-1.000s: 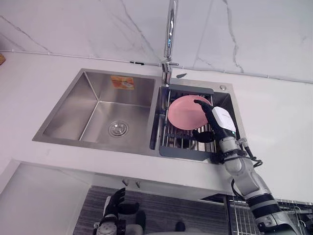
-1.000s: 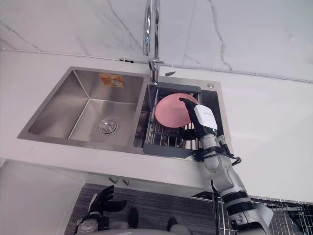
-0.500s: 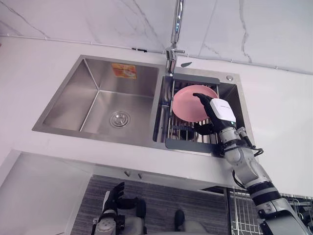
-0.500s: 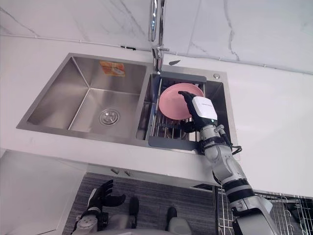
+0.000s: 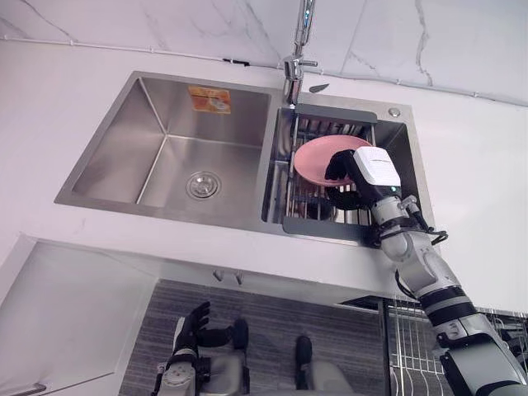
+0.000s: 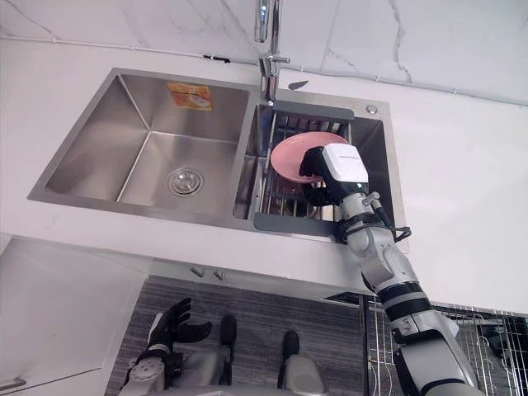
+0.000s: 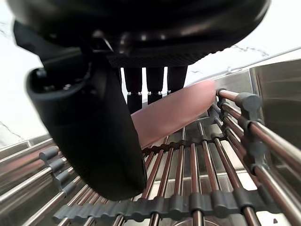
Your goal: Walk over to the sink, pick up the cup, carry it to the dishwasher, place the cup inside the dishwasher, then close the dishwasher door
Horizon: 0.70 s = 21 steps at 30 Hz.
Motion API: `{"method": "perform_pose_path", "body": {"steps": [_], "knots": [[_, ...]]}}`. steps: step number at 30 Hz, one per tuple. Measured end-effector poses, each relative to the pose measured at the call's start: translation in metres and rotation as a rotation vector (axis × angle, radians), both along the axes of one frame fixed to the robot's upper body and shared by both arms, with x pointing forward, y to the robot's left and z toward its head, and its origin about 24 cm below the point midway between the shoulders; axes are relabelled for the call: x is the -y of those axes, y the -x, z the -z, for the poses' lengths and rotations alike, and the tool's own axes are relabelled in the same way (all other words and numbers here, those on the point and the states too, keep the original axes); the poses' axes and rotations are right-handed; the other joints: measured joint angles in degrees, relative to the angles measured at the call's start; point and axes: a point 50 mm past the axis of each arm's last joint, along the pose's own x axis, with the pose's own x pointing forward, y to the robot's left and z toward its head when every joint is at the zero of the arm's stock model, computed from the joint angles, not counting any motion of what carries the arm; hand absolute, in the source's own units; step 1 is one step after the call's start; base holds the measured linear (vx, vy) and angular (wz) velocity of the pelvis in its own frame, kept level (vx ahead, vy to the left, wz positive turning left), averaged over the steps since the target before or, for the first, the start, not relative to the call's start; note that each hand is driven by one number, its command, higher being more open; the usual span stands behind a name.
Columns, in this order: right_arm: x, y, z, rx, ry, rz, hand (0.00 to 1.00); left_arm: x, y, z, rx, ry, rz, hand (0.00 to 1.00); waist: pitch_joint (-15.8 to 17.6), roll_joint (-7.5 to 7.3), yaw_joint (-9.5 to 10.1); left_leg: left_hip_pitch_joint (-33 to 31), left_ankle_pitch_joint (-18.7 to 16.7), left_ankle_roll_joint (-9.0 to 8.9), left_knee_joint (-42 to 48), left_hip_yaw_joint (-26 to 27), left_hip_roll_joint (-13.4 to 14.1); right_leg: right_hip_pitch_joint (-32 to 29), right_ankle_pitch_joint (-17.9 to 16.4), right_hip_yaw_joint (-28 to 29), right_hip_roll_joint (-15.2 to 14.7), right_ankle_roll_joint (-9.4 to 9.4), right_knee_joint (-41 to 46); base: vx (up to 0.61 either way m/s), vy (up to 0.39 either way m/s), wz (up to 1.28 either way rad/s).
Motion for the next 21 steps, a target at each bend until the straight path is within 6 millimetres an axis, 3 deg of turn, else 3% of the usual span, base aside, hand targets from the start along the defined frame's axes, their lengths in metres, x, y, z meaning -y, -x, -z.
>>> {"method": "perform_pose_path", "body": {"steps": [11,21], "knots": [[-0.006,0.012,-0.004,0.033,-0.033,-0.037,0.30,0.000,0.000,0.000,-0.001,0.002,0.002,0.90,0.01,0.02,-0.08,0.31,0.52,-0.24,0.02,0.49,0.26,0.13,0.42,0.66,0.26,-0.42,-0.05,0.02,-0.009,-0.02],[-0.020,0.029,-0.034,0.157,-0.055,-0.147,0.30,-0.002,0.002,0.001,-0.010,0.008,-0.006,0.90,0.00,0.01,-0.24,2.84,-0.18,-0.16,-0.01,1.01,0.72,2.68,0.66,1.19,0.72,-0.68,-0.89,0.03,-0.016,-0.03]]}}
